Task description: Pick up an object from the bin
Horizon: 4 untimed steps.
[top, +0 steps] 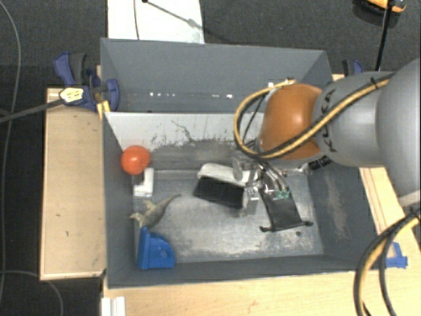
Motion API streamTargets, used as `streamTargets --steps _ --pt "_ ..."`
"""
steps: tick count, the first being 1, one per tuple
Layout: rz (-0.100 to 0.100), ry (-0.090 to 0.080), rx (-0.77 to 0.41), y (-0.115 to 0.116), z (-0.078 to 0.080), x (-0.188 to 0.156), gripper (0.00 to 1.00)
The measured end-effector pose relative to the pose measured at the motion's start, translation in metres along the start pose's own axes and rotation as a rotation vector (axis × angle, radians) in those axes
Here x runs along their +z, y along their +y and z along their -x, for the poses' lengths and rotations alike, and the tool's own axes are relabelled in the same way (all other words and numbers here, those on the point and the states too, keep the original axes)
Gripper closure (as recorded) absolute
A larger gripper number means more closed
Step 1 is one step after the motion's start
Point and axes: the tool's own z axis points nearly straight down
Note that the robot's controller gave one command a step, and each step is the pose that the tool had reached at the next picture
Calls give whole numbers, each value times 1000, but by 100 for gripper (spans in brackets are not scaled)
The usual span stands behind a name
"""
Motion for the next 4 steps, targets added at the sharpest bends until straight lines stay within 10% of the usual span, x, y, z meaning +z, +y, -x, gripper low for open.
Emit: streamTargets --steps 1,2,4 --pt "-2 3 140 16 -4 -3 0" --pt "6 -23 324 22 -8 -7 100" --pt "2 -27 268 27 -3 -6 100"
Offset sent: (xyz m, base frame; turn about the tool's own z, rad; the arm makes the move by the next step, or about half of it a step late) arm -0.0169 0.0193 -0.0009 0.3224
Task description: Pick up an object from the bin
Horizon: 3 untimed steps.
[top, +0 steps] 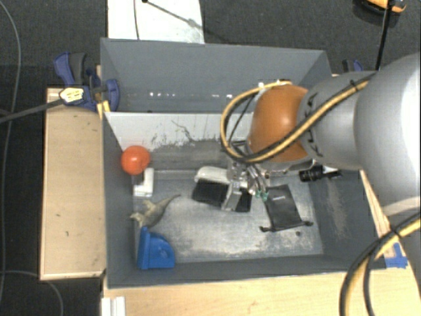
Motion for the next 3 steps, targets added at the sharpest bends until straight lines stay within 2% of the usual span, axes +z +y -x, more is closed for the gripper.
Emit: streamTargets --steps 1,3 --pt "1 -8 -9 10 0 -1 100" --pt "5 -12 -87 14 6 1 100"
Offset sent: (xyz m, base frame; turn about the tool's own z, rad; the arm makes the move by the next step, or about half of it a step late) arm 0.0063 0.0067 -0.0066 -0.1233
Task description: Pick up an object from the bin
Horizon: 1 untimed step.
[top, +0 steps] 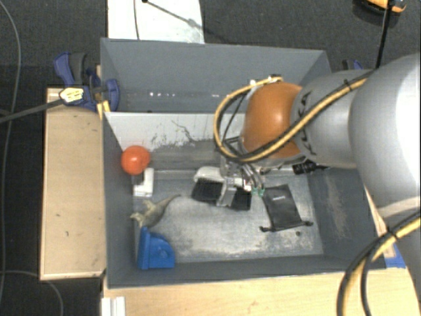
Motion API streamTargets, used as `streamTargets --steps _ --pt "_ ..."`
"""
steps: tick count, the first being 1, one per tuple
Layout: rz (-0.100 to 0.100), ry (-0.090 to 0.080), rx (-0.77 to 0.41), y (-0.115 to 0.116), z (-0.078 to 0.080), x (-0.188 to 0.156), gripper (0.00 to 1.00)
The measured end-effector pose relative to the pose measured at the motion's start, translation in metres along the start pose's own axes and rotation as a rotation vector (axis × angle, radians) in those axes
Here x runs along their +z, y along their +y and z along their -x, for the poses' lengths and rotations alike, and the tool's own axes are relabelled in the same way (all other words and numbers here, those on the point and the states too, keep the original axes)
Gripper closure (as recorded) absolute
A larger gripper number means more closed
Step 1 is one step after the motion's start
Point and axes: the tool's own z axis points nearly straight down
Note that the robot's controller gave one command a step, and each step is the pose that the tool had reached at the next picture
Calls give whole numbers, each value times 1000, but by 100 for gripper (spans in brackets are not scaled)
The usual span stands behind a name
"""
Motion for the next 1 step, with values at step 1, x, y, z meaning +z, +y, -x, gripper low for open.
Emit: streamTargets --steps 1 --pt "-2 -1 67 7 3 2 100"
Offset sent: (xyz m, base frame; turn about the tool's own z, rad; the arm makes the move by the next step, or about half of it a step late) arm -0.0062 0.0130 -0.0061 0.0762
